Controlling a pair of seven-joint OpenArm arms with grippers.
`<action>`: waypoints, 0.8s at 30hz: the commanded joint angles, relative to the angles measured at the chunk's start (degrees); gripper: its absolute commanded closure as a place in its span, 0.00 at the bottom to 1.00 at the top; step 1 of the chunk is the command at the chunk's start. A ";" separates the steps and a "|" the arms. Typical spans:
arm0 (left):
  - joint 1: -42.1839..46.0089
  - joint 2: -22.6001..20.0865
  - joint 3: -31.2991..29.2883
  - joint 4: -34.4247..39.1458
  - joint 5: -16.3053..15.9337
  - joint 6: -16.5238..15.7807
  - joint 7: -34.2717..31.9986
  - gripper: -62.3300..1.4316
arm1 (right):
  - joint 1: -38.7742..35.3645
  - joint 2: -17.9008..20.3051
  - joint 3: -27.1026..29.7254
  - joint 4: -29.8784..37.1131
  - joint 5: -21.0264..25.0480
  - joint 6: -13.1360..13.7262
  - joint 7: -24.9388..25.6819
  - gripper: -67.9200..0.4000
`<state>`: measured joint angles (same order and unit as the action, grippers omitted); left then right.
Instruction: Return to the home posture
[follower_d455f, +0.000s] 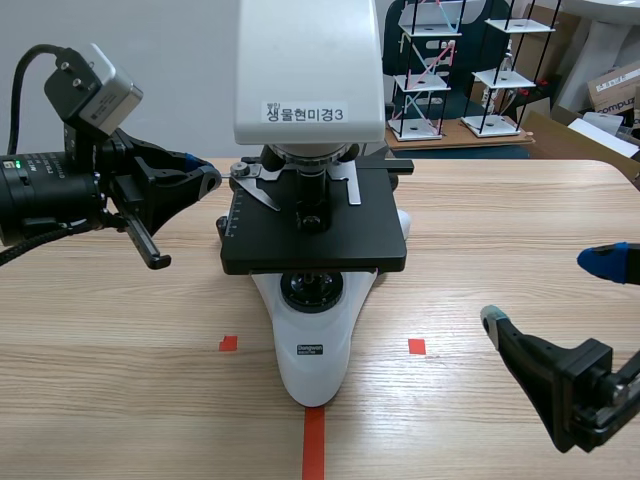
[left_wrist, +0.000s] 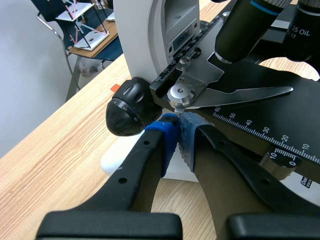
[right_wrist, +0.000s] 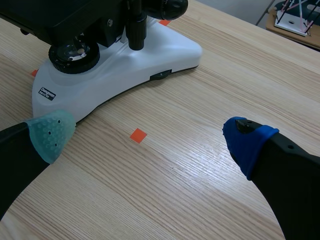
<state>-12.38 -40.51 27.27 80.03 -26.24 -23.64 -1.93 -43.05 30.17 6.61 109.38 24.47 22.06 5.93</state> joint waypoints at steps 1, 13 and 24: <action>-0.96 0.48 0.37 1.29 -1.22 -0.07 -1.66 0.91 | 0.04 0.44 0.13 0.72 0.22 0.04 0.76 0.00; -0.94 0.48 0.37 1.29 -1.22 -0.07 -1.66 0.91 | 0.04 0.44 0.13 0.72 0.22 0.04 0.79 0.00; 0.20 -0.92 0.24 1.53 -1.20 -0.07 -3.48 0.77 | 0.02 0.42 0.13 0.72 0.22 0.02 0.76 0.00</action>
<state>-12.10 -40.71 27.27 80.03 -26.24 -23.68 -3.09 -43.05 30.17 6.61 109.38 24.47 22.06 5.93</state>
